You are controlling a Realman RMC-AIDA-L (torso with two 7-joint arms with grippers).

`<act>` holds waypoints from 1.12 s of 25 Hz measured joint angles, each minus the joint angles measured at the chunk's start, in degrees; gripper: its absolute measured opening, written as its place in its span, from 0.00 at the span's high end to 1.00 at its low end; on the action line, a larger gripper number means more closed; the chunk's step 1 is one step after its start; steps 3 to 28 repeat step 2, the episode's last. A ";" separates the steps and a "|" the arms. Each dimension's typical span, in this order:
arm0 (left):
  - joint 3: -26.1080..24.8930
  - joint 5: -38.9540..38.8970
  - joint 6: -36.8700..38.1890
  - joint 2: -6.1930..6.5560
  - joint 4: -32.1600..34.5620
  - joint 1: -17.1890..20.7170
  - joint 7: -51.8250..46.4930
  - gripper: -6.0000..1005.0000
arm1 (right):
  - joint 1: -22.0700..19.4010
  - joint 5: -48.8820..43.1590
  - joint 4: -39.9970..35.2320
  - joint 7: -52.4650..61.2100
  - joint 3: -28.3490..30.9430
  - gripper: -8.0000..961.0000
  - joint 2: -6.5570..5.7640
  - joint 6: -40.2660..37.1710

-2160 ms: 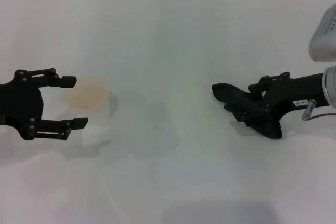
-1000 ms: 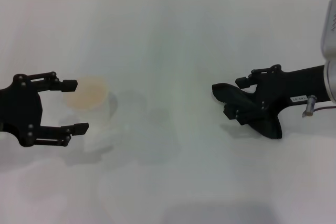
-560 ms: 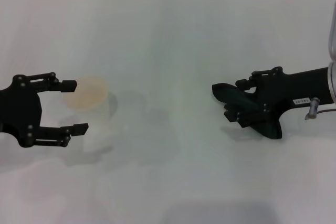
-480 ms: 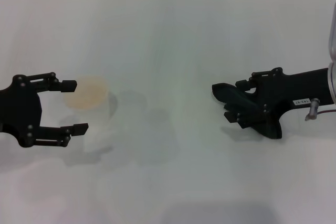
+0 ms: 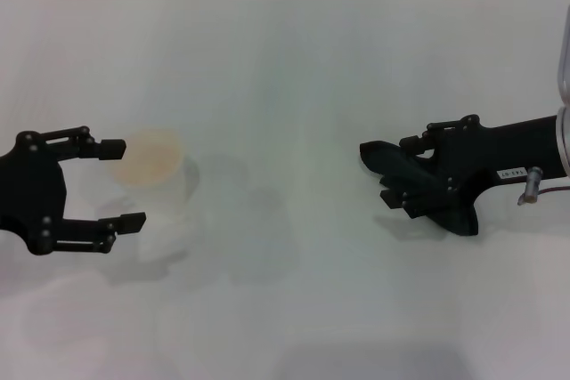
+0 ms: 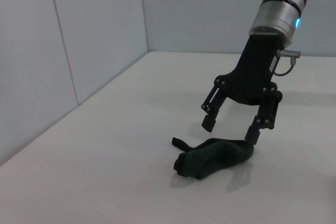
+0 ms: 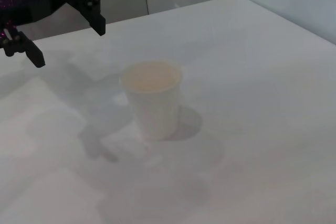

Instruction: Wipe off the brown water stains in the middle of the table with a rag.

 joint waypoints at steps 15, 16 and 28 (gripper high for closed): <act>0.05 -0.02 0.00 0.00 0.08 0.07 0.00 0.14 | 0.00 0.00 -0.01 0.00 0.01 0.17 0.00 0.00; 0.05 -0.02 0.00 0.00 0.08 0.07 0.00 0.14 | 0.00 0.00 -0.01 0.00 0.01 0.17 0.00 0.00; 0.05 -0.02 0.00 0.00 0.08 0.07 0.00 0.14 | 0.00 0.00 -0.01 0.00 0.01 0.17 0.00 0.00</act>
